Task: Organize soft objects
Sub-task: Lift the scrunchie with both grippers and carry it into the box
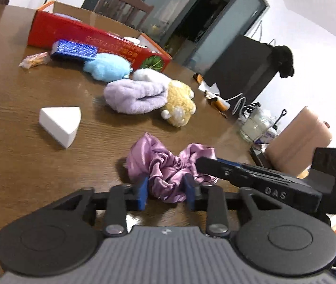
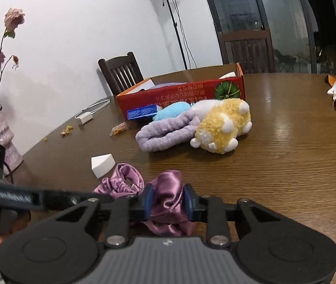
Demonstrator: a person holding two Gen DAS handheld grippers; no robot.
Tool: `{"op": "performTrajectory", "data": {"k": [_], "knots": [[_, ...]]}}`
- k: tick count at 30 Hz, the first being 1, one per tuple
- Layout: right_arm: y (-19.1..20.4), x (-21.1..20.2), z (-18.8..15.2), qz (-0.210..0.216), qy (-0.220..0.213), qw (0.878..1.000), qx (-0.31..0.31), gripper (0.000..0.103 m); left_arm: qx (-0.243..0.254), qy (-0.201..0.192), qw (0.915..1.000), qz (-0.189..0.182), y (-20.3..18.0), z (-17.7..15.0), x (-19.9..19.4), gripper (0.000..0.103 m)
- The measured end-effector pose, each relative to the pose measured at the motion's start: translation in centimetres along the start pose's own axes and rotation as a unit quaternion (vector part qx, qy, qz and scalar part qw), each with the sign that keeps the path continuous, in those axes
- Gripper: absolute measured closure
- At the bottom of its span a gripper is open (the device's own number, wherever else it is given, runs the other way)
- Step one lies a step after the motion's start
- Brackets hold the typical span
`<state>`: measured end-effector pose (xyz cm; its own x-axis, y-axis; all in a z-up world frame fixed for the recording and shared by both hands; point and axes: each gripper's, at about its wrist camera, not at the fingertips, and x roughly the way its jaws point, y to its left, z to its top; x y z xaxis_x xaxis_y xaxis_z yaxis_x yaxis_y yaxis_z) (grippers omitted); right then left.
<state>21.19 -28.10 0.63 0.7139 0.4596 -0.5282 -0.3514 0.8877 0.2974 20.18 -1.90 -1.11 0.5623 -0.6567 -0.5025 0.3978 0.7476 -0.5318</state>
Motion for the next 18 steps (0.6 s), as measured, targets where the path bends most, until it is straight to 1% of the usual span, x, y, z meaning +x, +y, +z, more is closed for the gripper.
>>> {"op": "performTrajectory", "data": {"k": [1,3,6,7,8,11,13,14,16,17,18], "knots": [[-0.2,0.1,0.2,0.005,0.003,1.000,0.008,0.087,0.002,-0.004,1.0000,-0.005,0.0,0.2,0.0,0.078],[-0.4,0.5,0.9,0.015,0.006,1.000,0.011,0.093,0.000,-0.014,0.9998,-0.017,0.0,1.0,-0.1,0.080],[-0.3,0.8,3.0,0.029,-0.014,0.999,0.011,0.094,0.008,-0.038,0.9987,-0.034,0.0,3.6,-0.2,0.080],[-0.3,0.9,4.1,0.033,-0.027,0.999,0.004,0.094,0.018,-0.051,0.9979,-0.036,-0.1,5.1,-0.2,0.080],[-0.2,1.1,5.3,0.036,-0.039,0.999,-0.005,0.094,0.028,-0.063,0.9969,-0.036,-0.1,6.7,-0.2,0.080],[-0.1,2.5,10.3,0.040,-0.080,0.995,-0.050,0.094,0.055,-0.096,0.9934,-0.030,0.0,12.2,0.3,0.080],[-0.7,4.3,13.8,0.036,-0.101,0.991,-0.081,0.094,0.075,-0.105,0.9914,-0.023,0.3,16.8,2.0,0.080],[-1.2,5.7,15.8,0.029,-0.107,0.989,-0.095,0.094,0.075,-0.105,0.9915,-0.017,0.6,18.9,3.3,0.080],[-2.3,8.5,19.3,0.016,-0.108,0.988,-0.107,0.094,0.057,-0.095,0.9937,-0.012,1.7,22.7,6.0,0.080],[-3.1,10.3,21.1,0.009,-0.103,0.989,-0.107,0.094,0.030,-0.090,0.9955,-0.009,2.5,24.6,7.5,0.080],[-4.1,12.0,22.6,0.004,-0.096,0.991,-0.097,0.094,0.007,-0.075,0.9971,-0.012,3.4,26.5,9.4,0.080]]}}
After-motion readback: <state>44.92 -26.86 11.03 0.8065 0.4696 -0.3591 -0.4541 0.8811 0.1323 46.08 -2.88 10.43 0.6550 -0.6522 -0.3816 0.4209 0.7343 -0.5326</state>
